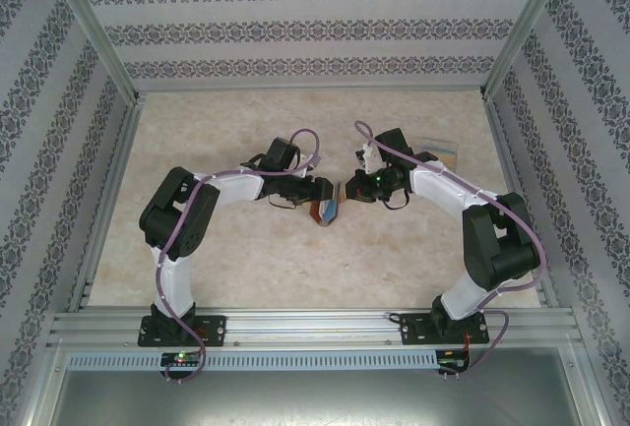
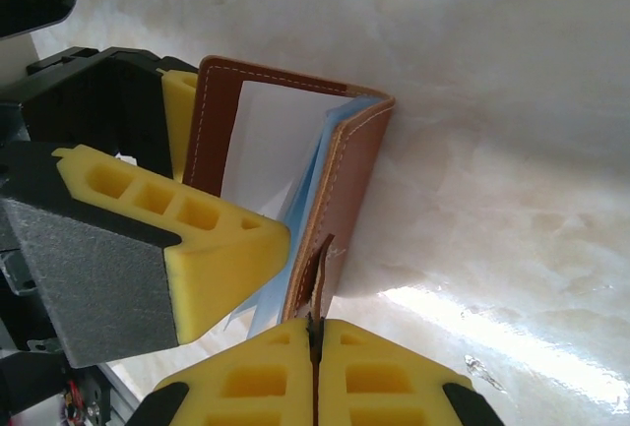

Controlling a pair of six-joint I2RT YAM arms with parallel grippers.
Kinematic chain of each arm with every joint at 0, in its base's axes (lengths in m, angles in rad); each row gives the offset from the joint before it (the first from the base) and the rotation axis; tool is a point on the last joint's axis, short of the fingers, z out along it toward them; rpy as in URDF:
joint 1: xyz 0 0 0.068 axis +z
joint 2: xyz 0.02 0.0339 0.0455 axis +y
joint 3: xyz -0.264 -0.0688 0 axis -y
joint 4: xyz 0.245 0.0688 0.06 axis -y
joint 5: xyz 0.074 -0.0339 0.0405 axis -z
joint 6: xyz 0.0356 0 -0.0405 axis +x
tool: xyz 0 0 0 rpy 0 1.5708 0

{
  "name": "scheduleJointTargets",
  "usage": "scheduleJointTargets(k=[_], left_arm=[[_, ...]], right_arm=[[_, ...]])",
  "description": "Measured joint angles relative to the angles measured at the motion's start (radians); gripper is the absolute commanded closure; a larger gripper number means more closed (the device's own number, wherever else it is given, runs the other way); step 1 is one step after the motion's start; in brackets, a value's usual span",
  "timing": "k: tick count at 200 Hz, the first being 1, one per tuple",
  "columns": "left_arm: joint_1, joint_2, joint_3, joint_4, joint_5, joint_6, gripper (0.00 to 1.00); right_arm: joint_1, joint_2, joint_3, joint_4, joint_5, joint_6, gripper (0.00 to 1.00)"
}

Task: Put the credit cards into the card holder
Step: Open the card holder at the center of the table.

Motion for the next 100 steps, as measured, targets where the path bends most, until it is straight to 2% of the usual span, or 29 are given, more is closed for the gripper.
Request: scheduleJointTargets(k=[12, 56, 100], left_arm=[[0.0, 0.0, 0.0, -0.001, 0.002, 0.0, 0.39], [0.0, 0.003, 0.0, -0.002, 0.016, 0.003, 0.58], [0.0, 0.003, 0.0, -0.002, 0.017, 0.004, 0.63]], right_arm=[[0.0, 0.002, 0.0, 0.001, -0.005, 0.0, 1.0], [0.0, 0.004, 0.0, 0.006, -0.018, 0.0, 1.0], [-0.007, 0.004, 0.0, 0.006, -0.018, -0.003, 1.0]])
